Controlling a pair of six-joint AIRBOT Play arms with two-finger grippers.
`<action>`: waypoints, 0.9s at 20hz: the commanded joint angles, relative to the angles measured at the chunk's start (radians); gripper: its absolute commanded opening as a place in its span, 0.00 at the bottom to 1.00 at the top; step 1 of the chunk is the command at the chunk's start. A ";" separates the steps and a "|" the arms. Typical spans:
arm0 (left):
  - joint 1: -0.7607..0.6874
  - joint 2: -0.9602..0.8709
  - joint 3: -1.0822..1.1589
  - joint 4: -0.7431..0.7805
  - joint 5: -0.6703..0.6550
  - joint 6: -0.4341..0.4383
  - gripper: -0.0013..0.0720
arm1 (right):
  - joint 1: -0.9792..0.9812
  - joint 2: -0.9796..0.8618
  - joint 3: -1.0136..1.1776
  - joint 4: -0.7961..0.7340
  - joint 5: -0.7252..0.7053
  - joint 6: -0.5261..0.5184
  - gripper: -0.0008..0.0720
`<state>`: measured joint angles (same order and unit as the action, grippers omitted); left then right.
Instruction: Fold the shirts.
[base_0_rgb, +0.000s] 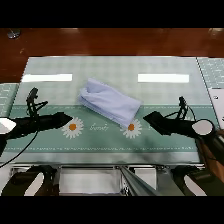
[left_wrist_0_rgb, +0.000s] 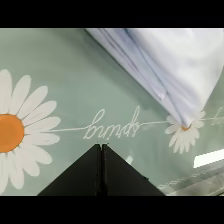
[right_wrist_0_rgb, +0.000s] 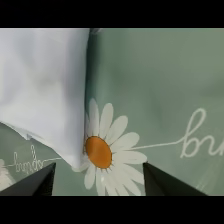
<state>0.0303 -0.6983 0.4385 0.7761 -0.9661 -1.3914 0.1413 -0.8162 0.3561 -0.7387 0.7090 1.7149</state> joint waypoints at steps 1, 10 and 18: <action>0.000 -0.001 0.000 -0.040 0.013 0.003 0.07 | -0.003 -0.032 -0.065 0.213 -0.066 -0.145 0.86; 0.000 -0.001 0.000 -0.040 0.042 0.020 0.07 | 0.095 -0.582 0.300 0.217 0.007 -0.212 0.86; 0.000 -0.001 0.000 -0.040 0.102 0.063 0.07 | 0.160 -0.761 0.813 0.081 0.225 -0.274 0.04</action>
<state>0.0303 -0.6991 0.4385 0.7357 -0.8879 -1.3422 0.3027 -1.5391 0.9703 -0.5766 0.8040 1.4662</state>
